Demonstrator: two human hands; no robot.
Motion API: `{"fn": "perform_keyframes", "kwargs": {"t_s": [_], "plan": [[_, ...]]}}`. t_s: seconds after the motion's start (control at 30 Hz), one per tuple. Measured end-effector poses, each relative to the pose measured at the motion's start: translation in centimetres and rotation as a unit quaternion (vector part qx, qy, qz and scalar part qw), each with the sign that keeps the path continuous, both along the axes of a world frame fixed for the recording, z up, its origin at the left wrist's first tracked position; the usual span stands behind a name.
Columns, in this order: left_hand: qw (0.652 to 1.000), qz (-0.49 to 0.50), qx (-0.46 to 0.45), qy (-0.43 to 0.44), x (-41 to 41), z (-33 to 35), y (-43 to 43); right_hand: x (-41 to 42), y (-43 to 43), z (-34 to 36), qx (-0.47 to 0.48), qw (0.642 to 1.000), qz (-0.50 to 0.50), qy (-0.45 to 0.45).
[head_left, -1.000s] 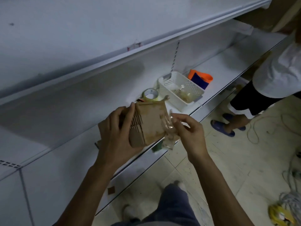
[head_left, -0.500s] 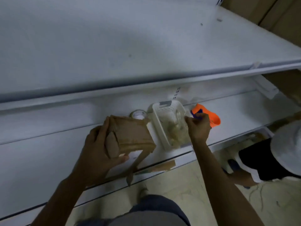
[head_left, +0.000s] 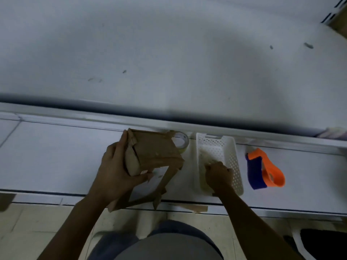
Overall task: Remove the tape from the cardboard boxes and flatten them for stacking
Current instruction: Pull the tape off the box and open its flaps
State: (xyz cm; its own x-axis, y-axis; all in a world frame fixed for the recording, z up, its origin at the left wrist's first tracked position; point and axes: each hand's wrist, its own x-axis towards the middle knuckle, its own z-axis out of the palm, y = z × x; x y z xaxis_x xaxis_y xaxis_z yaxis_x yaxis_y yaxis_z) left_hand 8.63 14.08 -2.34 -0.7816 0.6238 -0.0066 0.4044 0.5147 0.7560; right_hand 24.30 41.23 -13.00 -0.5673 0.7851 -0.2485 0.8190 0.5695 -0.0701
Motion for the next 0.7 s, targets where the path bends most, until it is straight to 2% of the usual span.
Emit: {"fn": "perform_keyframes", "kwargs": {"t_s": [0.07,0.1,0.13,0.17,0.2,0.23,0.3,0.33,0.37,0.4,0.47,0.57,0.63,0.7], "plan": [[1.0,0.012,-0.007,-0.006,0.2,0.2,-0.1,-0.8,0.2,1.1,-0.14,0.986,-0.027,0.086],[1.0,0.014,-0.008,-0.008,0.3,0.2,-0.1,-1.2,0.3,1.9,-0.239,0.957,-0.057,0.154],[1.0,0.014,-0.007,-0.007,0.5,0.3,0.0,-1.4,0.2,2.8,-0.327,0.911,-0.096,0.232],[1.0,0.015,-0.006,-0.004,0.6,0.3,0.0,-1.4,0.2,3.7,-0.38,0.868,-0.131,0.29],[1.0,0.016,-0.005,-0.002,0.8,0.3,0.0,-1.2,0.2,4.4,-0.39,0.849,-0.142,0.326],[1.0,0.019,-0.004,-0.003,0.9,0.2,-0.1,-0.7,0.2,5.0,-0.354,0.867,-0.125,0.327],[0.999,0.032,0.003,-0.022,1.0,0.2,-0.2,0.2,0.1,5.3,-0.205,0.927,-0.067,0.307],[0.998,0.039,0.009,-0.038,1.0,0.1,-0.2,0.4,-0.4,5.6,-0.147,0.933,-0.053,0.325],[0.997,0.048,0.019,-0.06,1.0,0.1,-0.2,0.5,-1.4,6.0,-0.13,0.923,-0.055,0.358],[0.994,0.06,0.035,-0.087,1.0,0.2,-0.2,0.4,-2.5,6.5,-0.145,0.908,-0.058,0.388],[0.979,0.102,0.084,-0.156,1.5,0.3,-0.5,-0.2,-5.3,7.5,-0.247,0.872,-0.079,0.416],[0.936,0.169,0.172,-0.258,2.7,0.5,-1.8,-2.2,-9.0,8.8,-0.421,0.824,-0.089,0.369],[0.913,0.204,0.203,-0.291,3.3,0.5,-3.6,-3.8,-10.9,10.2,-0.524,0.779,-0.131,0.318],[0.894,0.234,0.227,-0.308,3.7,0.4,-5.9,-4.4,-12.2,11.3,-0.542,0.786,-0.071,0.289]]}}
